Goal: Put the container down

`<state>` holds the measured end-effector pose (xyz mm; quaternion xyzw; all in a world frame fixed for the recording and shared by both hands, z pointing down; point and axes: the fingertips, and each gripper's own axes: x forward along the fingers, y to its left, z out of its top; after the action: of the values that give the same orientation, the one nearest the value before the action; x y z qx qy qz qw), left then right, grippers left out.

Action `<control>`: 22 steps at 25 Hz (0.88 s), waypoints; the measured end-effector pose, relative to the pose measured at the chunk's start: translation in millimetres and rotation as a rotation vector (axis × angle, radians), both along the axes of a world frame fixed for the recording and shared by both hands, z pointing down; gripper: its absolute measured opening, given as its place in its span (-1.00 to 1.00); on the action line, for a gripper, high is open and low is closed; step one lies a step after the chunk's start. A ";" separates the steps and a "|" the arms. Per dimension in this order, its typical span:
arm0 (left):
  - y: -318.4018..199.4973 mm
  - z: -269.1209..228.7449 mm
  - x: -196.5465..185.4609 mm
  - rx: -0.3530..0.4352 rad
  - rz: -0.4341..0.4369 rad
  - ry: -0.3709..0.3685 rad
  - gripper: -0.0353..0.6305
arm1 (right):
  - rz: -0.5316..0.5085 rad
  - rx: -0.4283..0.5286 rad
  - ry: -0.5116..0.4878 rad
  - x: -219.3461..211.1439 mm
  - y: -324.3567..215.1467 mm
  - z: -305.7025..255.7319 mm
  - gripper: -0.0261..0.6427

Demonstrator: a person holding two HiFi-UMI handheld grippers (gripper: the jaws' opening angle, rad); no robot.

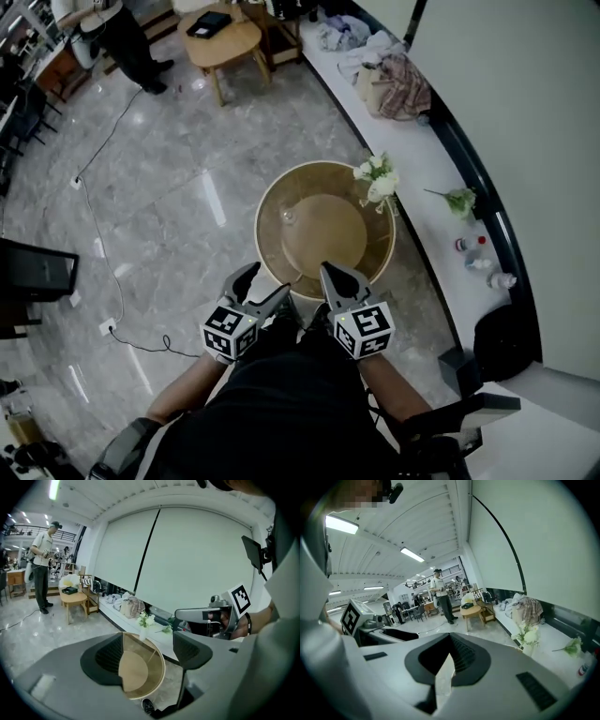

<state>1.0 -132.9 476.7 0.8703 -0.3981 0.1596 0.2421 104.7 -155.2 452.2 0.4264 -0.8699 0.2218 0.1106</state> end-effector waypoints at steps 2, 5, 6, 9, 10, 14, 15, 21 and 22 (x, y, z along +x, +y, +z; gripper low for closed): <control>7.8 -8.8 -6.9 0.008 -0.025 -0.003 0.13 | 0.011 0.020 -0.019 -0.7 1.1 -9.9 -0.92; 8.8 -29.7 -14.9 0.041 -0.049 -0.009 0.13 | 0.036 0.066 -0.054 0.0 -2.7 -28.6 -0.92; 8.5 -36.8 -16.7 0.057 -0.052 -0.008 0.13 | 0.039 0.080 -0.063 0.3 -2.8 -35.4 -0.92; 8.5 -57.3 -19.7 0.105 -0.060 0.006 0.13 | 0.018 0.124 -0.103 -4.5 6.1 -56.6 -0.92; 8.3 -63.9 -19.2 0.121 -0.060 0.013 0.12 | 0.008 0.140 -0.117 -6.6 10.7 -64.1 -0.92; 0.4 -86.8 -9.9 0.177 -0.041 0.058 0.09 | 0.001 0.211 -0.151 -8.6 14.6 -91.9 -0.92; -2.7 -93.1 -8.5 0.197 -0.045 0.076 -0.01 | 0.001 0.226 -0.153 -8.4 12.3 -97.9 -0.92; -12.3 -145.3 -16.5 0.425 -0.075 0.120 -0.88 | 0.000 0.297 -0.131 -11.2 4.7 -126.3 -0.92; -13.2 -148.9 -16.8 0.439 -0.075 0.123 -0.88 | 0.005 0.304 -0.128 -10.2 4.4 -129.6 -0.92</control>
<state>-15.8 -146.1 327.8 0.8947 -0.4400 0.0066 0.0765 94.5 -150.8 322.6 0.4253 -0.8977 0.1147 -0.0114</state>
